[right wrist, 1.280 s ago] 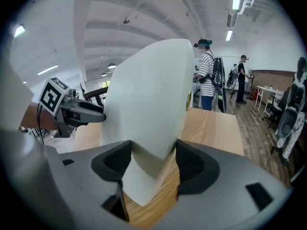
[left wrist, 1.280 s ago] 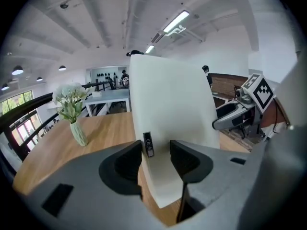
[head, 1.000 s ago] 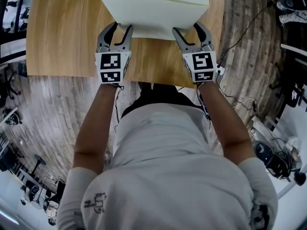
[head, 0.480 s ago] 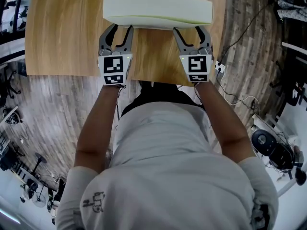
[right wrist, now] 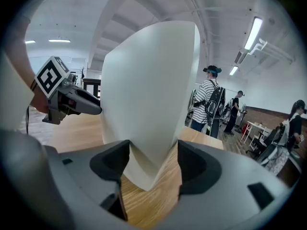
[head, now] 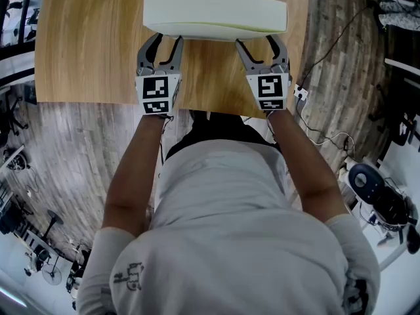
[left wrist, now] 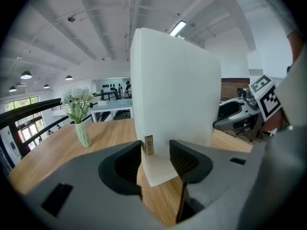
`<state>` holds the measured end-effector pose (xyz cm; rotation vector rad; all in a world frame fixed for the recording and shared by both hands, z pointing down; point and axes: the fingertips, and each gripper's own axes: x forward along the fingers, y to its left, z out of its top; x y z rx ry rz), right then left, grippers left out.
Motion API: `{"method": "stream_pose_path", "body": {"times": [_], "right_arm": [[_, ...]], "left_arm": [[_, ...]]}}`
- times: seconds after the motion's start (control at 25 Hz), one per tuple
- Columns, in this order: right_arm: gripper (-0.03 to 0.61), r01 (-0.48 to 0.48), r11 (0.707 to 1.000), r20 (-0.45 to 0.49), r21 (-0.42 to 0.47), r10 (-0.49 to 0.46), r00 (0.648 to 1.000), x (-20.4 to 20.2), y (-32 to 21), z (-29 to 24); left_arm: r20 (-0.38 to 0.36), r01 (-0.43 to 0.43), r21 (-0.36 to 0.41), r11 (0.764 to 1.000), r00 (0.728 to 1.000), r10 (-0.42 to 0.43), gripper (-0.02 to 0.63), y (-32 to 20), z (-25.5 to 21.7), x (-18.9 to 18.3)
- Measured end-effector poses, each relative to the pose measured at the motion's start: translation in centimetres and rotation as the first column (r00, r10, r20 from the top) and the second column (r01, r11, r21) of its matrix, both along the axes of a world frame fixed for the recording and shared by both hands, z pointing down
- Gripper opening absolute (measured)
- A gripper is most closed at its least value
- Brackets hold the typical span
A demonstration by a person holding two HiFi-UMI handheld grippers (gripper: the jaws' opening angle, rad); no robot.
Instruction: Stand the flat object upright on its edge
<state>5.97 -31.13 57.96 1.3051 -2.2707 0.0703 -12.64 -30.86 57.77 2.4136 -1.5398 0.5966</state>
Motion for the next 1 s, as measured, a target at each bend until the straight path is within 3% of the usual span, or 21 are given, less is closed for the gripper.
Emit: {"method": "stream_pose_path", "body": {"times": [0.4, 0.64, 1.0], "right_arm": [[0.347, -0.022, 0.999, 0.031, -0.027, 0.022, 0.999, 1.6, 2.4, -1.5], [0.317, 0.003, 1.000, 0.054, 0.009, -0.004, 0.999, 0.2, 4.8, -4.7], [0.247, 0.019, 0.999, 0.172, 0.048, -0.027, 0.985, -0.8, 10.3, -9.1]], "left_arm": [[-0.039, 0.013, 0.013, 1.000, 0.999, -0.013, 0.186, 1.6, -1.8, -1.1], [-0.088, 0.004, 0.018, 1.000, 0.996, -0.002, 0.186, 3.4, -4.0, -1.9], [-0.127, -0.051, 0.114, 0.992, 0.990, 0.066, 0.152, 8.4, -9.9, -1.2]]}}
